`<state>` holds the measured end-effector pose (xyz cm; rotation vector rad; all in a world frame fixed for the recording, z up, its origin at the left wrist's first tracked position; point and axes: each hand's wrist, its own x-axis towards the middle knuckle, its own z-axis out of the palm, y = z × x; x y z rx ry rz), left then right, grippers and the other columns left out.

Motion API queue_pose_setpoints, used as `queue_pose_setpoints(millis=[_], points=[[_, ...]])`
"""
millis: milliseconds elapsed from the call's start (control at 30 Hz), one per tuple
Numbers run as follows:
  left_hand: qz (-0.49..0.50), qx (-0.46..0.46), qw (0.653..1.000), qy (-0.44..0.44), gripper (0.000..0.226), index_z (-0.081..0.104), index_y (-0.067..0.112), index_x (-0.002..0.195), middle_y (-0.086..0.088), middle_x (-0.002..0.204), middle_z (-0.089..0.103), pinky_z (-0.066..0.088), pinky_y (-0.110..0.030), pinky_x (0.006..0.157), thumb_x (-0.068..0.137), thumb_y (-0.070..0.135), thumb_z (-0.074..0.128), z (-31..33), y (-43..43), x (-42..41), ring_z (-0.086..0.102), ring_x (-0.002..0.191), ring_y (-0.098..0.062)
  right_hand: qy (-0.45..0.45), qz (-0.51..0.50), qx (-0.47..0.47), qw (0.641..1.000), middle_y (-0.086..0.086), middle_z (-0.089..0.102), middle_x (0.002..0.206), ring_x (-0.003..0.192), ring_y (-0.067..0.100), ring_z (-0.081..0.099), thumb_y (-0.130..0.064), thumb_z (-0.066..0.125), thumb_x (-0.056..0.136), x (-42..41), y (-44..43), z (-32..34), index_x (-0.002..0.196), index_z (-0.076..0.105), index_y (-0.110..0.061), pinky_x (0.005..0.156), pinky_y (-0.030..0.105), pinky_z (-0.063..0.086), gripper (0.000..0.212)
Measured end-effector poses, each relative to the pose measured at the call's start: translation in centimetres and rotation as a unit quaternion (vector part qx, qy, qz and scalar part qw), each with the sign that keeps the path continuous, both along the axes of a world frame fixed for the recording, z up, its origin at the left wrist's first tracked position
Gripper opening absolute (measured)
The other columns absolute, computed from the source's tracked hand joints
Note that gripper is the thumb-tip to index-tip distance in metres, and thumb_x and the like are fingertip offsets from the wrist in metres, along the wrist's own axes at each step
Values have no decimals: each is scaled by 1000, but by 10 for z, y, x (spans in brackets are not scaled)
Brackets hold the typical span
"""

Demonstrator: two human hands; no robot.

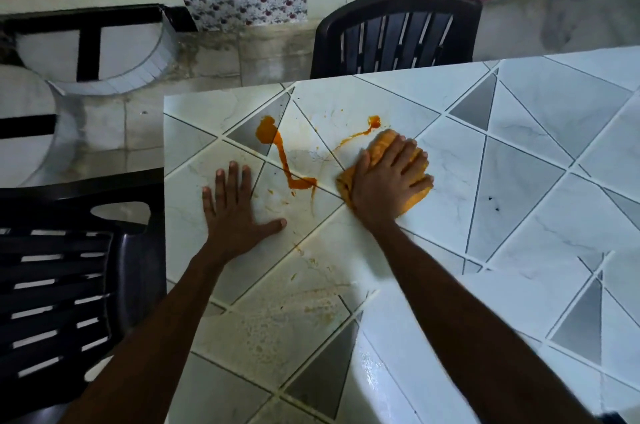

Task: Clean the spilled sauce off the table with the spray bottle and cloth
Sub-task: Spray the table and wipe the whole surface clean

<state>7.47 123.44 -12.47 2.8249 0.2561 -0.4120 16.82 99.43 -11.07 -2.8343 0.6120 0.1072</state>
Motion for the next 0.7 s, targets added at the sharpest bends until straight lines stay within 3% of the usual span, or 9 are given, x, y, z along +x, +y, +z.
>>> queue_pose_setpoints(millis=[100, 167, 300, 367, 433, 533, 600, 633, 700], points=[[3, -4, 1000, 3, 132, -14, 24, 155, -1, 162, -24, -15, -49, 117, 52, 95, 28, 2, 2, -1, -23, 149, -23, -9, -16, 8, 1000, 18, 24, 164, 150, 44, 18, -61, 28, 98, -4, 25, 2, 157, 23, -8, 113, 71, 14, 80], [5, -3, 1000, 9, 132, -15, 24, 155, 0, 161, -24, -16, -49, 117, 51, 95, 28, 3, 0, -2, -24, 148, -22, -9, 155, -42, 987, 13, 17, 166, 152, 40, 13, -64, 25, 97, -36, 11, -4, 159, 17, -13, 117, 66, 9, 81], [3, -4, 1000, 9, 133, -17, 25, 154, 0, 161, -27, -17, -49, 116, 51, 95, 28, 4, -2, 1, -25, 148, -22, -11, 542, -62, 838, 5, 9, 169, 156, 32, 3, -69, 28, 96, -78, -61, -5, 161, 15, -21, 120, 62, 12, 82], [1, -6, 1000, 11, 133, -17, 25, 154, 0, 160, -27, -17, -49, 116, 51, 95, 29, 3, -3, 1, -25, 148, -22, -7, 621, -60, 782, 2, 10, 169, 156, 29, 5, -70, 30, 95, -67, -99, -2, 161, 16, -23, 122, 60, 10, 82], [1, -3, 1000, 7, 132, -17, 25, 154, 0, 161, -26, -15, -51, 117, 52, 95, 30, 2, -2, 1, -24, 148, -23, 0, 544, -46, 838, -1, 9, 169, 156, 27, 6, -69, 26, 95, -40, -123, -5, 161, 13, -26, 121, 62, 10, 80], [3, 7, 1000, 5, 131, -18, 26, 153, 0, 160, -26, -12, -52, 118, 52, 95, 29, 0, 0, 2, -23, 148, -23, 1, 194, -39, 980, 3, 10, 169, 155, 34, 7, -67, 22, 97, 13, -108, -7, 161, 11, -22, 121, 62, 5, 78], [3, 11, 1000, -1, 130, -16, 25, 154, 0, 161, -24, -10, -52, 119, 53, 95, 29, -1, -1, -1, -20, 149, -24, 22, -11, 18, 1000, 12, 9, 168, 154, 40, 4, -68, 17, 95, 49, -69, 3, 160, 11, -13, 118, 67, 3, 85], [4, 12, 1000, -2, 131, -14, 24, 154, -1, 161, -23, -10, -52, 119, 54, 95, 30, -2, 0, -1, -19, 149, -24, 37, -48, 38, 997, 15, 7, 168, 153, 41, 1, -68, 14, 94, 64, -49, 6, 160, 9, -11, 117, 68, 0, 88], [7, 11, 1000, -3, 131, -13, 24, 155, -1, 162, -21, -9, -52, 118, 54, 95, 31, -3, 0, -1, -18, 150, -24, 28, 40, 16, 999, 14, 3, 168, 154, 40, -2, -67, 12, 96, 74, -15, 3, 161, 4, -12, 119, 66, -4, 85]])
